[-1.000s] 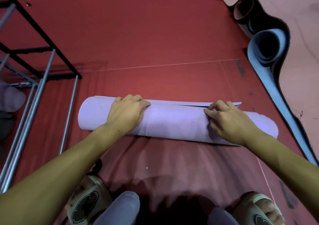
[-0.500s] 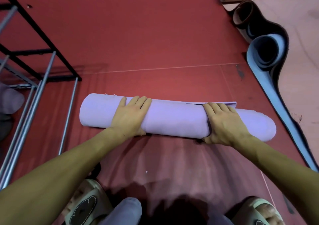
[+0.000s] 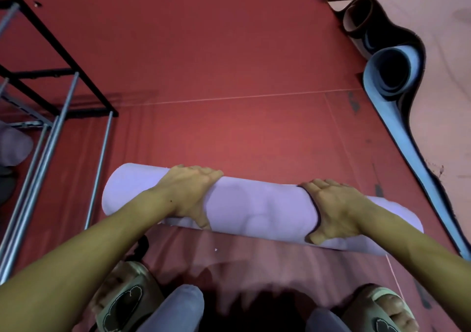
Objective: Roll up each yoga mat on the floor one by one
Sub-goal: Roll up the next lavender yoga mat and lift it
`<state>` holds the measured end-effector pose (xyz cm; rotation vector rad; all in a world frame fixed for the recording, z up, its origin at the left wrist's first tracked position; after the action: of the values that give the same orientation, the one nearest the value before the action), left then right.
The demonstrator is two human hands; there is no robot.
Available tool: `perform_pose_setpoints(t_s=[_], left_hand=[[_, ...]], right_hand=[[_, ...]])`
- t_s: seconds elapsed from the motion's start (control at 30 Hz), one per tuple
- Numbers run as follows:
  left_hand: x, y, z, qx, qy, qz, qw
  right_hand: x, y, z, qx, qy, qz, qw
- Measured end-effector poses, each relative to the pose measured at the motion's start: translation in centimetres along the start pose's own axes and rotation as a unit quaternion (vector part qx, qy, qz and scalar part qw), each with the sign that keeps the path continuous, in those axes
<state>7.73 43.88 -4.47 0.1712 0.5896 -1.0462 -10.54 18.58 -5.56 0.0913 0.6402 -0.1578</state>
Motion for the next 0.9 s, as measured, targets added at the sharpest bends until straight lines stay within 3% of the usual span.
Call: perform_pose_setpoints(t_s=[0.17,0.27,0.37,0.53,0.7,0.77,0.8,0.83,0.9], left_hand=[[0.8,1.3,0.1,-0.074,0.037,0.012,0.997],[0.7,1.8,-0.2,-0.059,0.023,0.016,0.998],[-0.1,2.2,-0.1,-0.034,-0.080,0.017,0.996],[-1.6,2.6,-1.0,-0.029,-0.269,0.034,0.962],[-3.8,1.6,-3.0,-0.042,-0.409,0.100,0.906],[-5.1,0.8,-4.5,-0.133,-0.446,0.111,0.878],[-5.5,0.7,-5.8,-0.229,-0.439,0.122,0.860],[-5.6,0.5,-7.1,-0.348,-0.410,0.140,0.831],[-5.1,0.2,-9.7,-0.567,-0.320,0.185,0.736]], right_hand=[[1.1,-0.5,1.2,0.075,0.070,-0.008,0.995],[1.6,-0.7,1.6,0.098,0.080,-0.001,0.992],[1.8,-0.2,2.2,0.073,0.068,-0.001,0.995],[3.0,4.9,5.2,0.142,-0.045,0.052,0.988],[5.5,11.1,3.3,0.002,-0.120,0.048,0.992],[6.1,10.8,3.0,0.015,-0.116,0.039,0.992],[6.3,10.5,3.1,0.026,-0.109,0.040,0.993],[6.5,10.3,3.3,0.035,-0.102,0.039,0.993],[7.0,10.1,3.7,0.047,-0.087,0.037,0.994]])
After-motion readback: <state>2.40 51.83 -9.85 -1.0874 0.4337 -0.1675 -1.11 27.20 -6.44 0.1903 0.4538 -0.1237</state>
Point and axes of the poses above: each hand's wrist, its own x-axis towards the middle knuckle, its own z-axis out of the back of the hand, y = z × x, the point moved 4 cm from there along x, towards the middle knuckle, and after that the axes turned 1 degree about -z, right-handed, at the moved point
